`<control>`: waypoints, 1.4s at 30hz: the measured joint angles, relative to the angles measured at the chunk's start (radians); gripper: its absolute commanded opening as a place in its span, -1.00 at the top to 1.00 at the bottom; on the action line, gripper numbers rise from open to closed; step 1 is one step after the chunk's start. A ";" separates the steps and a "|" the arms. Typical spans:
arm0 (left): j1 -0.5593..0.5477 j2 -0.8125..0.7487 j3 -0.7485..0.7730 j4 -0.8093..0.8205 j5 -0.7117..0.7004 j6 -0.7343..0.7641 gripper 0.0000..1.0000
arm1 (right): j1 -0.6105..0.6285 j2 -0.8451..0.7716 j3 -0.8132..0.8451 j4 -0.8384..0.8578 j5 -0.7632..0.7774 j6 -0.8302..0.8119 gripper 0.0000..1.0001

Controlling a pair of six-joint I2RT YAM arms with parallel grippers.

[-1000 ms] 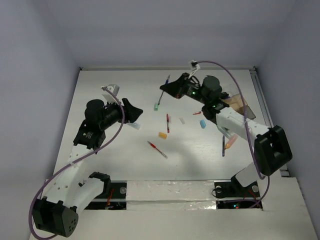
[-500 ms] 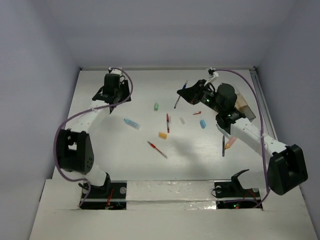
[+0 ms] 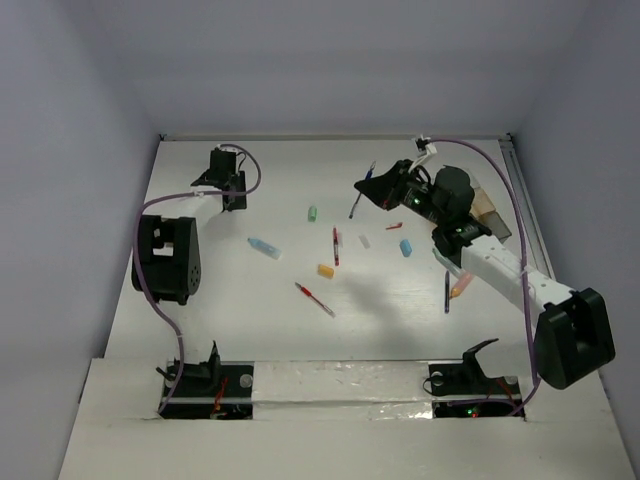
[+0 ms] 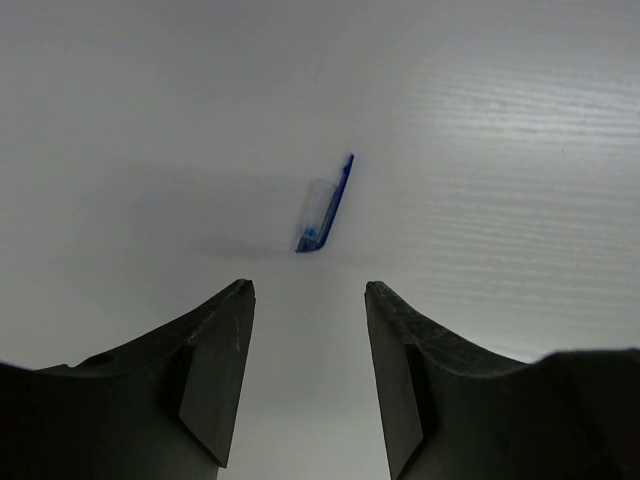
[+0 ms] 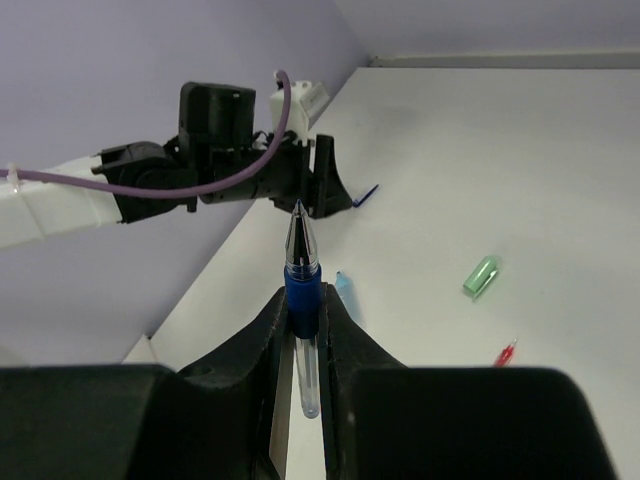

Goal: Sort the stationery into containers
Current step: Move the pen cap to the center of the board.

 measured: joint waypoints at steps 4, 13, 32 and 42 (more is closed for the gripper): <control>0.016 0.042 0.050 0.032 0.014 0.026 0.09 | 0.000 0.021 0.000 0.000 -0.015 0.004 1.00; 0.033 0.152 0.114 0.020 0.053 0.043 0.20 | 0.000 0.031 0.000 0.002 -0.039 0.019 1.00; 0.033 0.215 0.180 0.010 0.068 0.044 1.00 | 0.000 0.040 0.000 0.004 -0.043 0.030 1.00; -0.079 0.064 0.167 -0.044 0.126 -0.080 1.00 | 0.000 0.037 0.000 -0.017 -0.043 0.011 1.00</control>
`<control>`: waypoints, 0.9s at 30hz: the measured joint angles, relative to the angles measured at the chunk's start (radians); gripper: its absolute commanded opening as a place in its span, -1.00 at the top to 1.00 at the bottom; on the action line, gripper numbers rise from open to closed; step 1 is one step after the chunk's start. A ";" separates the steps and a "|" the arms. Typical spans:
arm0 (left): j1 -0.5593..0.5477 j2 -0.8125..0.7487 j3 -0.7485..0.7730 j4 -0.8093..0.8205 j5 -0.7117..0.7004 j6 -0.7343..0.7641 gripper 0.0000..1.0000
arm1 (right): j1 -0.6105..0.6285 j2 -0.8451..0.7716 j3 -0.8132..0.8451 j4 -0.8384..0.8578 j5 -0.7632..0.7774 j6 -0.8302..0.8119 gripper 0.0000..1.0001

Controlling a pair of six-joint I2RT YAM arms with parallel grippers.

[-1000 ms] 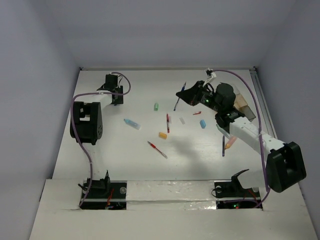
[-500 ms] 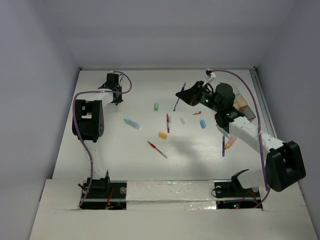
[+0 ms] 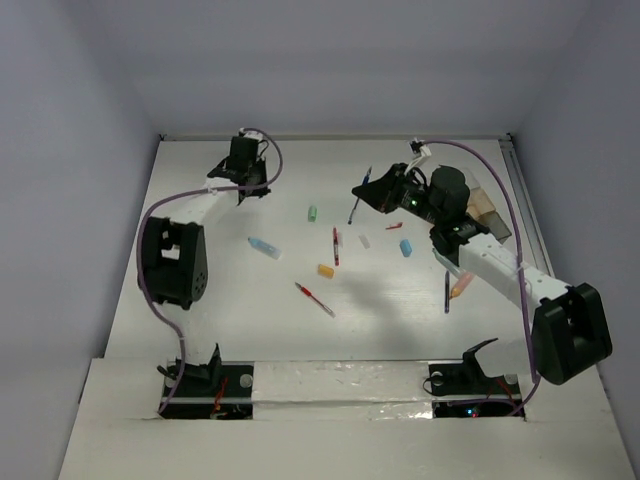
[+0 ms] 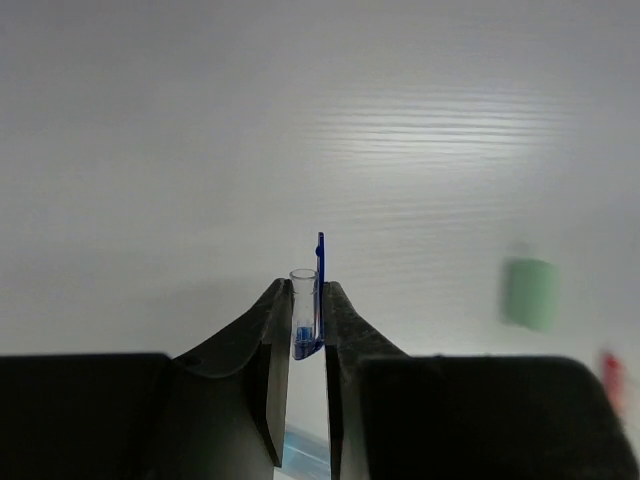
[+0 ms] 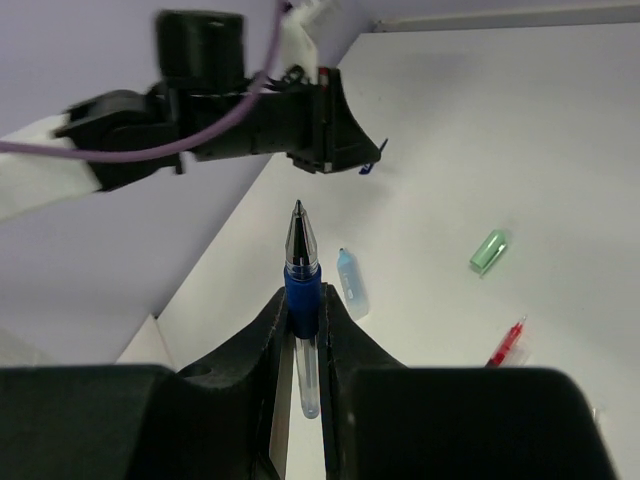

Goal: Sort the stationery into containers
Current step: Move the pen cap to the center of the board.

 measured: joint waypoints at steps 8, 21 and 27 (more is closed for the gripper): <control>-0.230 -0.441 -0.331 0.145 0.083 -0.226 1.00 | 0.000 -0.049 0.000 -0.056 0.007 -0.031 1.00; -0.388 -0.380 -0.531 0.251 -0.017 -0.386 1.00 | 0.000 -0.112 0.022 -0.130 0.026 -0.079 1.00; -0.407 -0.306 -0.534 0.272 -0.090 -0.392 0.85 | 0.000 -0.109 0.023 -0.140 0.033 -0.084 1.00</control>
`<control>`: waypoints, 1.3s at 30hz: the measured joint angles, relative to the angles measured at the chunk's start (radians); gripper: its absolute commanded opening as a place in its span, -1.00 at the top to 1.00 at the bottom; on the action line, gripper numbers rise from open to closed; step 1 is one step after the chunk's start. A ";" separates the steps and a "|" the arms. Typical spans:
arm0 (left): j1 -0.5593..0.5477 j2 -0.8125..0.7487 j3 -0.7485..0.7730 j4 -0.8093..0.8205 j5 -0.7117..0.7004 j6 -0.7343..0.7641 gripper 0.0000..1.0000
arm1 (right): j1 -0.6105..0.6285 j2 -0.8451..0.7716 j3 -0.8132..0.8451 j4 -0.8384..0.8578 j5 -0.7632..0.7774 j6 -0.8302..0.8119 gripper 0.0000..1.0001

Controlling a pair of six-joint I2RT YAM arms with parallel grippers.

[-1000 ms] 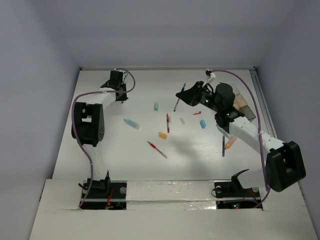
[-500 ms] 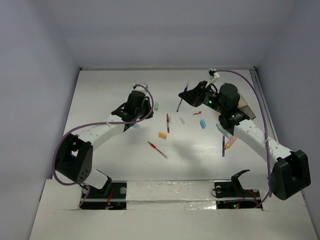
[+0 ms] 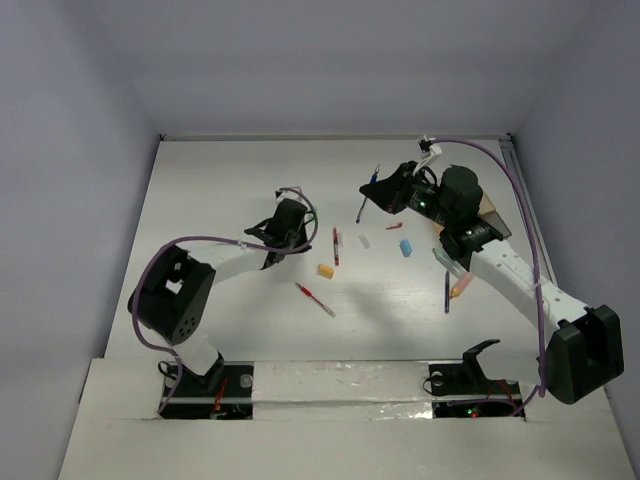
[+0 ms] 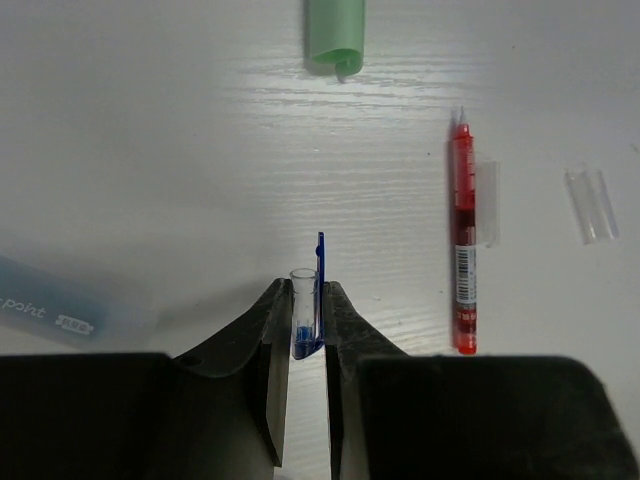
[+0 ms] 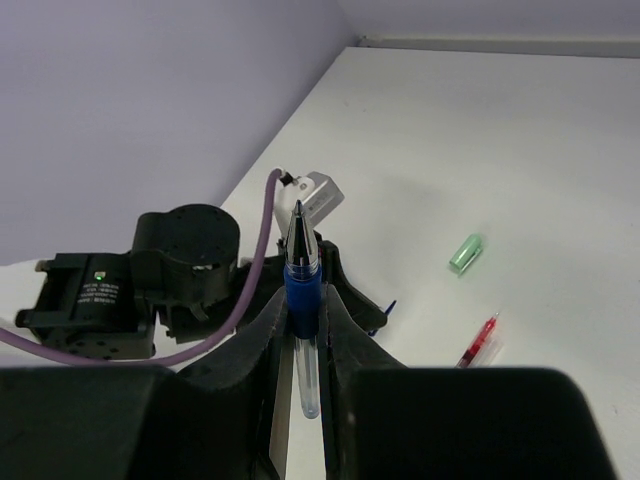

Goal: Sort the stationery into containers
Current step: Move the pen cap to the center of the board, then close the pen cap on the pen.

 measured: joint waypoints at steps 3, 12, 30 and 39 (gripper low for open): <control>-0.015 0.032 0.000 0.004 -0.034 0.001 0.79 | 0.000 0.000 0.000 0.000 0.002 -0.001 1.00; -0.022 0.053 -0.023 0.035 -0.081 0.008 0.11 | 0.000 0.019 0.000 0.000 0.004 -0.007 1.00; -0.028 -0.526 -0.162 0.167 0.198 0.034 0.16 | 0.044 0.133 0.055 0.001 0.005 -0.006 1.00; -0.041 -0.563 -0.205 0.272 0.418 0.039 0.14 | 0.142 0.209 0.069 0.051 -0.020 0.042 1.00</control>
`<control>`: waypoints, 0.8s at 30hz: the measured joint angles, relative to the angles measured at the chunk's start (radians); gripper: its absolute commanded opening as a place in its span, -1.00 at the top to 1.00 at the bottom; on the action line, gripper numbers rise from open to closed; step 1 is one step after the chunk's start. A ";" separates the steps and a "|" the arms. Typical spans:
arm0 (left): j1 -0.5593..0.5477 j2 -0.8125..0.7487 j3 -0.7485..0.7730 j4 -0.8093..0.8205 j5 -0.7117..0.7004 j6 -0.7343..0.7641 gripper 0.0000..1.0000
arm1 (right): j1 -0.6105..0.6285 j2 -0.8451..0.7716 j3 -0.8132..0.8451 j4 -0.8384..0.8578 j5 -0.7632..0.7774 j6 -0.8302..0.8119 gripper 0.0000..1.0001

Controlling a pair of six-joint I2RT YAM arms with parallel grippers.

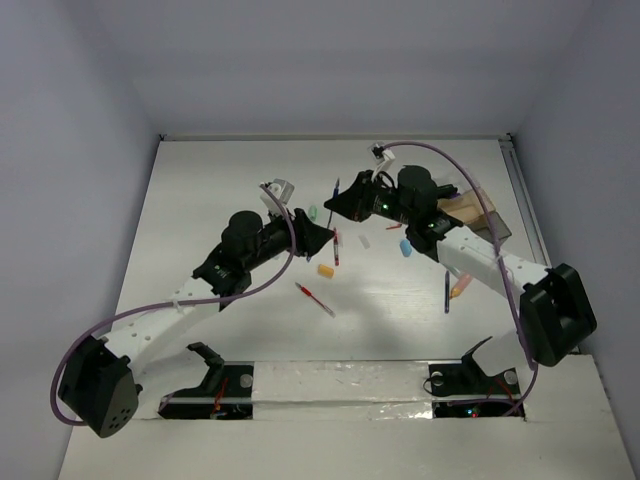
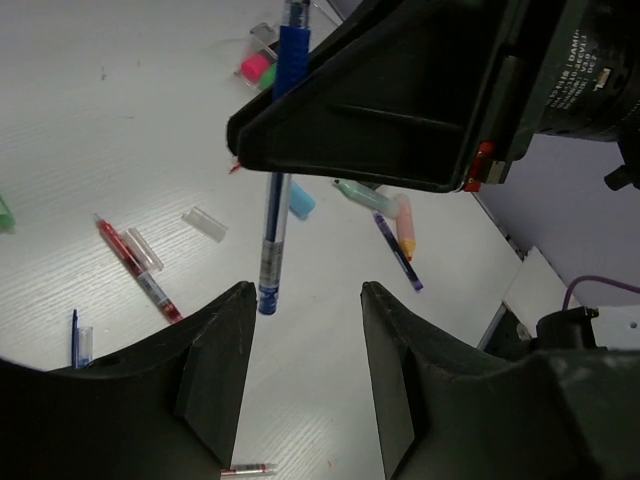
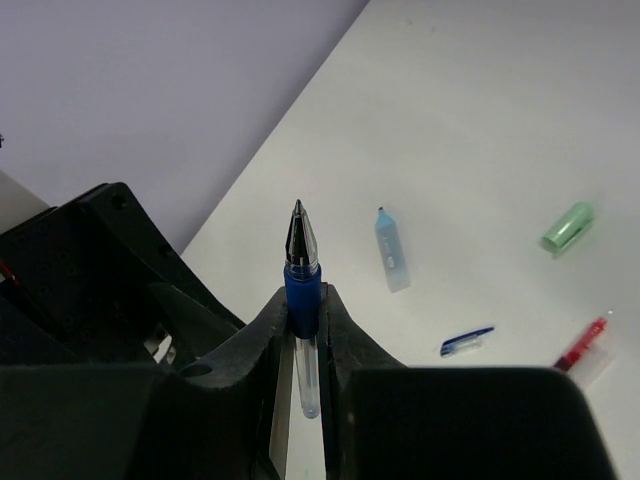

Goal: Sort the stationery into containers
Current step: Close the pen cap on the pen.

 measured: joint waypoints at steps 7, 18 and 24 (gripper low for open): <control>0.002 0.013 0.000 0.019 0.041 0.016 0.18 | 0.029 0.045 0.034 0.032 -0.045 0.027 1.00; 0.002 0.019 0.000 0.013 -0.011 0.034 0.22 | 0.043 0.062 0.037 0.071 -0.110 0.068 1.00; 0.002 0.019 0.000 0.007 -0.042 0.044 0.33 | 0.049 0.062 0.041 0.101 -0.157 0.092 1.00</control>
